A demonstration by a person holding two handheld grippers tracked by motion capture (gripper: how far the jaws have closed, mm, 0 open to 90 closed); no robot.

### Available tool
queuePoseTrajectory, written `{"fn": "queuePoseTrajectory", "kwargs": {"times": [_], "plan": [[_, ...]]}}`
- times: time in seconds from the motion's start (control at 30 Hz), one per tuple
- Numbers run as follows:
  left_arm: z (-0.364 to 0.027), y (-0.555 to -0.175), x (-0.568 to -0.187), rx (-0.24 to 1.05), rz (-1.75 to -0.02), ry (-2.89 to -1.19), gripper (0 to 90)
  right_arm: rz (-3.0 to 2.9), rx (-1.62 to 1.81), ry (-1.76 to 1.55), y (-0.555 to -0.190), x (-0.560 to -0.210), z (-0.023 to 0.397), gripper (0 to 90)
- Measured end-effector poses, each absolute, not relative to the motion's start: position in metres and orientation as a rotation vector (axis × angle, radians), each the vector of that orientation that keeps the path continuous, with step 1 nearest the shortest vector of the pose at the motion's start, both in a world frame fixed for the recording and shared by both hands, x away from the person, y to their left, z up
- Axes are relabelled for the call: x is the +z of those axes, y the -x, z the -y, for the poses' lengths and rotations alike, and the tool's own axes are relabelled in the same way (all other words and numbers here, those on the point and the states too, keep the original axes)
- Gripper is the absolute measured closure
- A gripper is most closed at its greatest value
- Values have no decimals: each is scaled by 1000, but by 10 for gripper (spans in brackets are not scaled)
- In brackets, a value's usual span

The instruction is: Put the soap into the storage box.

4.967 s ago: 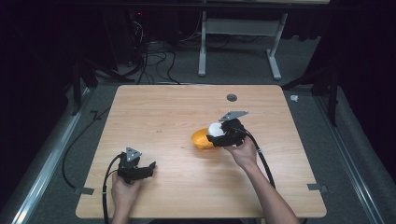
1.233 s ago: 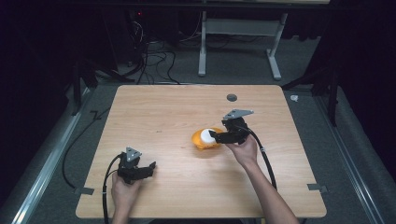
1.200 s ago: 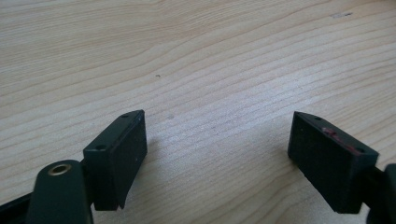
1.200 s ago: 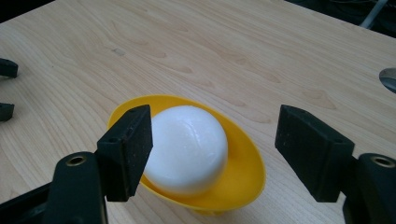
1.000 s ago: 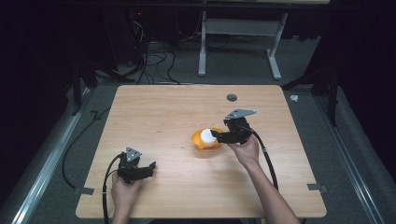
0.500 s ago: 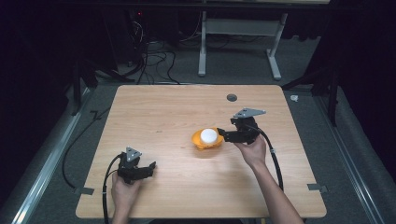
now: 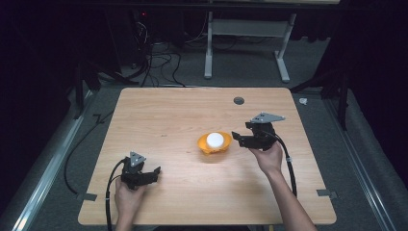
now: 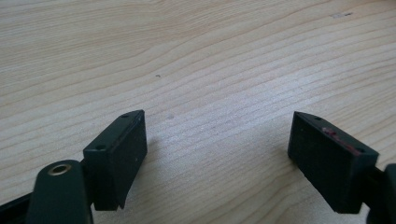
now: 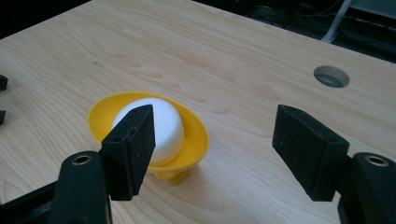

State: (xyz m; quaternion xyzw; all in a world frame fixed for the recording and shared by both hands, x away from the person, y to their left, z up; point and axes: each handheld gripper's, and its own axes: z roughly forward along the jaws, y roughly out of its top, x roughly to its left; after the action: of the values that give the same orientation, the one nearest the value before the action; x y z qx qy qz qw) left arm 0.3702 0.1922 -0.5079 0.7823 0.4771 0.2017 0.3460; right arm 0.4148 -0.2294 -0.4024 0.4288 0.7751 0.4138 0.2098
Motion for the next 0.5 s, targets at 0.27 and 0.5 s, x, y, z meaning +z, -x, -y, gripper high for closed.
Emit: {"fn": "queuePoseTrajectory", "kwargs": {"times": [0.27,0.5], "plan": [[-192,-370,-508,524,-1238,-2031,203,-2108,1161,-1247,-406,-408,250,307],[-192,-370,-508,524,-1238,-2031,203,-2069,1166,-1270,-398,-408,263,309]]}}
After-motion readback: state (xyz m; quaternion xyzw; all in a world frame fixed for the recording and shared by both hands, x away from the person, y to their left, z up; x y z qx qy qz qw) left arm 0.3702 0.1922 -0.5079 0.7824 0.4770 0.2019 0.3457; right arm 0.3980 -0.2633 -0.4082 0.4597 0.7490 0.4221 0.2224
